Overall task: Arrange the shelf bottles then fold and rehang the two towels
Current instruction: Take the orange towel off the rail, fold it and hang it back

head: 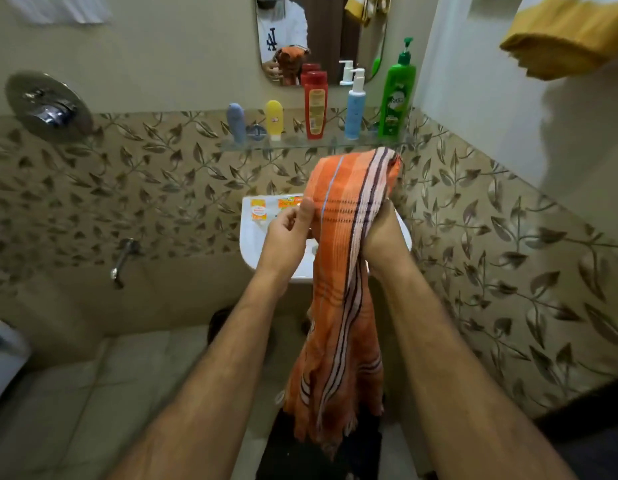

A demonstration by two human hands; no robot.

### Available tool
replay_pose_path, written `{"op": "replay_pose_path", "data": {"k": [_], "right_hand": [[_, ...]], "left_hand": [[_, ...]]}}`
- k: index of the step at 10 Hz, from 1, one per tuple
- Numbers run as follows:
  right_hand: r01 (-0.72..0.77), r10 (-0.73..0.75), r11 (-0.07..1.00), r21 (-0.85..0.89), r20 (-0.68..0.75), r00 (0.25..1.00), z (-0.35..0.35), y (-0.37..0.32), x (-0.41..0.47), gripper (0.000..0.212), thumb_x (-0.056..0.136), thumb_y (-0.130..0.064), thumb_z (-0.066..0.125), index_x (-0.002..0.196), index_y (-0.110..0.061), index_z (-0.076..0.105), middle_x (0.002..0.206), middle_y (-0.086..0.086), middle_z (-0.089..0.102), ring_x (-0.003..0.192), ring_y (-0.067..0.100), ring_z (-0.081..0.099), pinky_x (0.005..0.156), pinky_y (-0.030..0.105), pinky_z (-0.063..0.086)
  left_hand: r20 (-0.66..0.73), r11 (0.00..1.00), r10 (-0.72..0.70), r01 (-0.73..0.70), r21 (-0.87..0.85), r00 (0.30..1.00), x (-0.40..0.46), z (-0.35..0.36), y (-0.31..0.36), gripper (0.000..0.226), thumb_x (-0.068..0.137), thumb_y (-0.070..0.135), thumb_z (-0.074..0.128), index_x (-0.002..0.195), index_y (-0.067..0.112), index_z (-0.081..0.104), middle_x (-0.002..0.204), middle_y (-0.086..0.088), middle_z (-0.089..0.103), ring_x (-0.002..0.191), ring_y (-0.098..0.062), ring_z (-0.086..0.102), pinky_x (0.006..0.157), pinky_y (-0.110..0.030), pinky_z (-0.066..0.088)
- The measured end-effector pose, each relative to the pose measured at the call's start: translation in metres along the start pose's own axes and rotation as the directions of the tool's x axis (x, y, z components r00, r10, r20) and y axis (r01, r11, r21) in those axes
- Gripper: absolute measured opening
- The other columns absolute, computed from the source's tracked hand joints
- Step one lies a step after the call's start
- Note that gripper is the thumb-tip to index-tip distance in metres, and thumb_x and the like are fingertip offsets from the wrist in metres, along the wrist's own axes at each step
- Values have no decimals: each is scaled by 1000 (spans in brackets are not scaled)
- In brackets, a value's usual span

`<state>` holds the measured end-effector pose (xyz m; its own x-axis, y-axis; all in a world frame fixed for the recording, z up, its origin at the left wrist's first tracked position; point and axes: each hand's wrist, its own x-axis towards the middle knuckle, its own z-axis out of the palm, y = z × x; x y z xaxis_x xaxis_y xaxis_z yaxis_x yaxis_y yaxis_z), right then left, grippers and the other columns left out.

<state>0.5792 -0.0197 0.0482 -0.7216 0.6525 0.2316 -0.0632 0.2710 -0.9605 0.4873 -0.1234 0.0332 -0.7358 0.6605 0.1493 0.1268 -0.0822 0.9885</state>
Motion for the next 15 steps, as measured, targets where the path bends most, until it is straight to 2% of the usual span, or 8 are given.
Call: {"op": "replay_pose_path", "data": {"k": [2,3,5,7,10,11,13,15], "right_hand": [[5,33,956,-295,125,992,-5,40,0,25,94,0,57,118,3,64,113,19,69,105,29,65,90,37,53],[73,-33,966,-249,163,986,-14,50,4,23,84,3,60,88,-14,75,86,2,75,79,9,67,71,31,54],[-108,63,971,213,209,976,-39,57,34,41,90,-57,54,106,-21,65,90,-7,73,87,11,70,69,30,57],[76,-93,984,163,103,990,-42,60,65,5,91,-22,69,90,-26,72,81,-5,71,81,14,68,72,35,59],[-9,4,990,142,31,1000,-20,52,89,24,96,-23,63,81,-9,75,70,8,71,62,19,69,55,44,60],[11,-4,995,100,-70,998,-8,47,101,23,88,-26,72,66,-19,74,63,4,69,61,21,65,63,49,59],[26,-19,993,118,-65,998,15,25,119,22,80,-10,79,69,2,63,62,8,64,61,17,62,65,36,54],[62,-49,959,-277,52,997,4,30,120,22,81,-8,75,73,-24,62,53,-10,51,50,8,46,54,27,41]], "left_hand": [[-61,989,-82,73,-128,995,15,3,-12,24,97,28,60,104,7,65,83,3,72,76,-7,69,65,-21,54],[-112,969,-101,73,-235,989,26,20,-21,11,100,12,55,101,13,66,84,2,74,79,-11,70,67,-23,57],[-160,925,-185,117,-360,970,45,53,-32,21,101,24,55,116,13,66,95,-8,75,86,-22,73,72,-37,59],[-202,910,-205,110,-399,958,63,62,-42,23,102,20,50,115,11,67,105,-14,74,99,-29,71,86,-41,58],[-524,998,6,31,62,852,81,40,-58,10,91,27,68,99,21,65,97,1,68,95,-11,65,83,-31,55],[-451,982,182,-144,119,874,86,33,-48,13,87,27,73,88,27,60,82,8,63,74,2,58,69,-18,48],[-62,997,76,-77,-10,995,102,14,-52,6,90,18,68,85,19,71,80,-1,72,79,-18,68,75,-40,57],[-208,980,-3,-39,-196,978,116,-9,-52,24,97,7,56,85,25,66,71,9,68,68,-7,64,63,-22,52]]}}
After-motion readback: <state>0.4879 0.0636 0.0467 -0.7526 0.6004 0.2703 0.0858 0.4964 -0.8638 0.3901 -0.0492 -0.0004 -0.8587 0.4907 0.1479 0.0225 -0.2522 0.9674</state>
